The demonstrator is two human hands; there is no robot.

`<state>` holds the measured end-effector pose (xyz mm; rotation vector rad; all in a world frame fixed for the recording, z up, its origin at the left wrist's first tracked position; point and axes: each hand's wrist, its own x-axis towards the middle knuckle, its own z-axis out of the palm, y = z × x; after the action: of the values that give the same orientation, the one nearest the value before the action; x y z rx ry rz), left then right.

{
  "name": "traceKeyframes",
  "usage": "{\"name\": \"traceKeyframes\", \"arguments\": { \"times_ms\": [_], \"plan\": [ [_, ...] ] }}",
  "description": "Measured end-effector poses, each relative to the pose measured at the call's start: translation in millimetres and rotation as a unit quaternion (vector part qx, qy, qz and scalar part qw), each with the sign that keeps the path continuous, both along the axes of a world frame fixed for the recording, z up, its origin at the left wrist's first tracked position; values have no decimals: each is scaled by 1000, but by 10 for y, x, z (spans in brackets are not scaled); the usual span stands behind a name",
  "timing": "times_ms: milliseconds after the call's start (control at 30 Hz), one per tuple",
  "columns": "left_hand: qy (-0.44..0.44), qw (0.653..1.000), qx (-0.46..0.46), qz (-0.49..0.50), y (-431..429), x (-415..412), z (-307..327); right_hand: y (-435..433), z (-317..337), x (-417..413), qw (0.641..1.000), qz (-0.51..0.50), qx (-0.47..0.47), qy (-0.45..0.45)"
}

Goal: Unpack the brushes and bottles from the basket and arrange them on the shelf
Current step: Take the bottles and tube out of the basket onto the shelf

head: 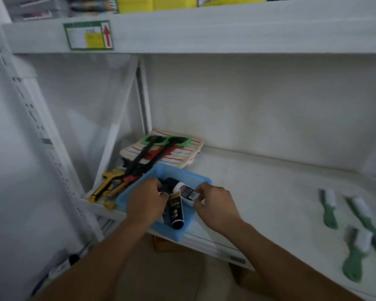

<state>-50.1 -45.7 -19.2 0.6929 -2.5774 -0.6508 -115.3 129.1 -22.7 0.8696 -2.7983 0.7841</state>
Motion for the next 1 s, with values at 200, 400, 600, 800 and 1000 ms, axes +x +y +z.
{"name": "traceKeyframes", "arguments": {
  "times_ms": [200, 400, 600, 800, 1000],
  "plan": [
    [-191, 980, -11, -61, -255, -178, -124, -796, -102, -53, 964, 18, 264, 11],
    [-222, 970, 6, -99, -257, -275, -79, -915, -182, -113, 984, -17, 170, -47],
    [44, 988, 150, -18, -73, -336, 351, -305, 198, -284, 962, -80, -205, -163],
    [173, 909, 319, -206, 959, -561, 500, 1048, 185, -338, 919, -135, -347, -131],
    [71, 884, 358, -294, 2010, -876, -120, 2302, -252, -304, 920, -248, -266, -146]
  ]
}}
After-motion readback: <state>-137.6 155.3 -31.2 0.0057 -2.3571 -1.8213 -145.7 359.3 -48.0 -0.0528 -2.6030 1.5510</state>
